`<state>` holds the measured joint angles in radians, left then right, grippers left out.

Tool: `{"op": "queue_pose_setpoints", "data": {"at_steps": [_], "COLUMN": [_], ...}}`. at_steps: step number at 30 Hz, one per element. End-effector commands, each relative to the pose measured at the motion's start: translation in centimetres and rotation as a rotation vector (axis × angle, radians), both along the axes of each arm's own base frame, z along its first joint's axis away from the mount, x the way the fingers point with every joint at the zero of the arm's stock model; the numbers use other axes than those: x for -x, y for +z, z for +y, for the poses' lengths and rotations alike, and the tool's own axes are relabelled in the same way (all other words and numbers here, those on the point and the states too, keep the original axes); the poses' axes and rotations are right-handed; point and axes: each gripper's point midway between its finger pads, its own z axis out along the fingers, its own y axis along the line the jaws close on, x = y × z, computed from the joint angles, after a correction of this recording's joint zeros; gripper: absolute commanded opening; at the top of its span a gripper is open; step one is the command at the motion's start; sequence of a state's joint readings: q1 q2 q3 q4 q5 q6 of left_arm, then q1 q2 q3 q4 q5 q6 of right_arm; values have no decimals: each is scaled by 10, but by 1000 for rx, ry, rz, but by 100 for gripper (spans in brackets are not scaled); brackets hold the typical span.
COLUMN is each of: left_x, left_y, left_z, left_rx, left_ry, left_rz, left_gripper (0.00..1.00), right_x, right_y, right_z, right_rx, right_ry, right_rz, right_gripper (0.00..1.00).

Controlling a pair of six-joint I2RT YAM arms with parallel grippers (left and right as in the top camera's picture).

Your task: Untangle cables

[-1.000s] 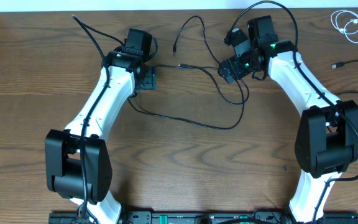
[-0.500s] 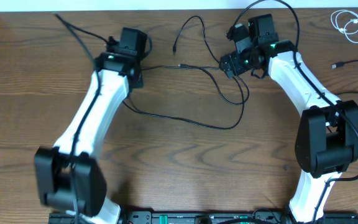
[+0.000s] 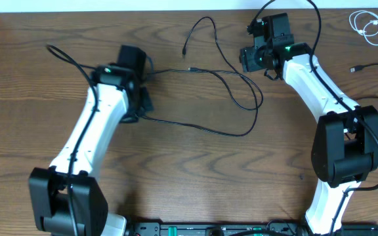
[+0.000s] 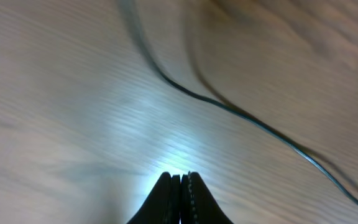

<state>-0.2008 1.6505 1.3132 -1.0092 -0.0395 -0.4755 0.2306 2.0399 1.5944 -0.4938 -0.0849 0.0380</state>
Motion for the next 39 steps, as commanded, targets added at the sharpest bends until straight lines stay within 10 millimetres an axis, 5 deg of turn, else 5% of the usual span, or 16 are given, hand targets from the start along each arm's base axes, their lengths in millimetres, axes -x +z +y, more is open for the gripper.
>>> {"op": "queue_pose_setpoints", "data": {"at_steps": [1,11,31,39], "left_x": [18,29,14,-8], "left_y": [-28,-61,-116,-135], "left_z": [-40,-72,-61,-70], "left_rx": [144,195,169,204], "left_ry": [26,49,330,327], "left_rz": [66,44,-44,-96], "left_gripper": [8,7,7,7], "right_x": [-3,-17,-25,-19], "right_y": [-20,-41,-63,-70], "right_z": [-3,0,18,30], "right_rx": [-53,-85,-126,-121], "right_ry": [-66,-73,-76,-53], "right_rz": [46,34,28,46], "right_gripper": [58,52,52,53]}}
